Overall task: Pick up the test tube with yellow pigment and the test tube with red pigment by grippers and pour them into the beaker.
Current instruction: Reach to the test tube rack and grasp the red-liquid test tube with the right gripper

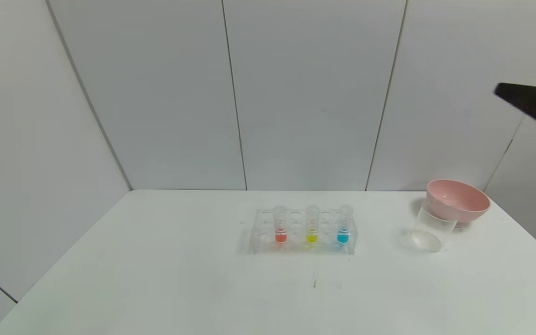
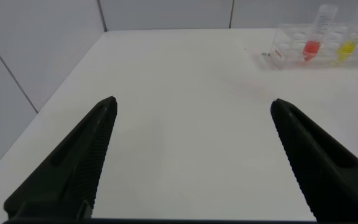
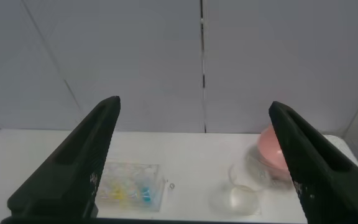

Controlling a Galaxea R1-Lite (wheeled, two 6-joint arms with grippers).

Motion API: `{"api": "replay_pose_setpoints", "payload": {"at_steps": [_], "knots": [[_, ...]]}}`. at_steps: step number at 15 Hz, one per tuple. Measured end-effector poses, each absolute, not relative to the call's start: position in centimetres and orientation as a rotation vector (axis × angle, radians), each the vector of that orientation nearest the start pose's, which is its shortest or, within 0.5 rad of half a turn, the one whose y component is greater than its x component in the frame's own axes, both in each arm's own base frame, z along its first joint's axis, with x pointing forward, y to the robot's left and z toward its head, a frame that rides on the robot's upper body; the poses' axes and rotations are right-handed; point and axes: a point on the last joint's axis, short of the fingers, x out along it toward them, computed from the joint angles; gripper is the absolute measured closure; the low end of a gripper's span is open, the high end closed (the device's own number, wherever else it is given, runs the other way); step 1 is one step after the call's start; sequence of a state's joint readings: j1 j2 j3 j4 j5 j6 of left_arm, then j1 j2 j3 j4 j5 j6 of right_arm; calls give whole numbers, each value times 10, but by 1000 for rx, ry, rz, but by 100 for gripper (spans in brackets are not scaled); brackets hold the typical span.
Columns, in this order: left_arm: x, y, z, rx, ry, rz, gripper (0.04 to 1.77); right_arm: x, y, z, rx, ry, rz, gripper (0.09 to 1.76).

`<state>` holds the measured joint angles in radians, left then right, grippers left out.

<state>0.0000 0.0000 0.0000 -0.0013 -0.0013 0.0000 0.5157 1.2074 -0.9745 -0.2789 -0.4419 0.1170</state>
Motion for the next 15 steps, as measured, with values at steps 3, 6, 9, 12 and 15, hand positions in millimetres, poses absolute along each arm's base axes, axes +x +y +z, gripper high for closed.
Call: {"api": "replay_pose_setpoints", "payload": {"at_steps": [3,6,9,12,15], "knots": [[-23,0,76,0,-1,-2,5,182,141,283,155,-34,84,14],[-23,0,76,0,-1,-2,5,187,190,247,134,-2,110,14],[-23,0,76,0,-1,-2,5,185,233,213,100,25,111,14],[-23,0,76,0,-1,-1,5,184,267,183,76,39,114,14],[-23,0,76,0,-1,-2,5,189,295,154,43,59,126,14]]}}
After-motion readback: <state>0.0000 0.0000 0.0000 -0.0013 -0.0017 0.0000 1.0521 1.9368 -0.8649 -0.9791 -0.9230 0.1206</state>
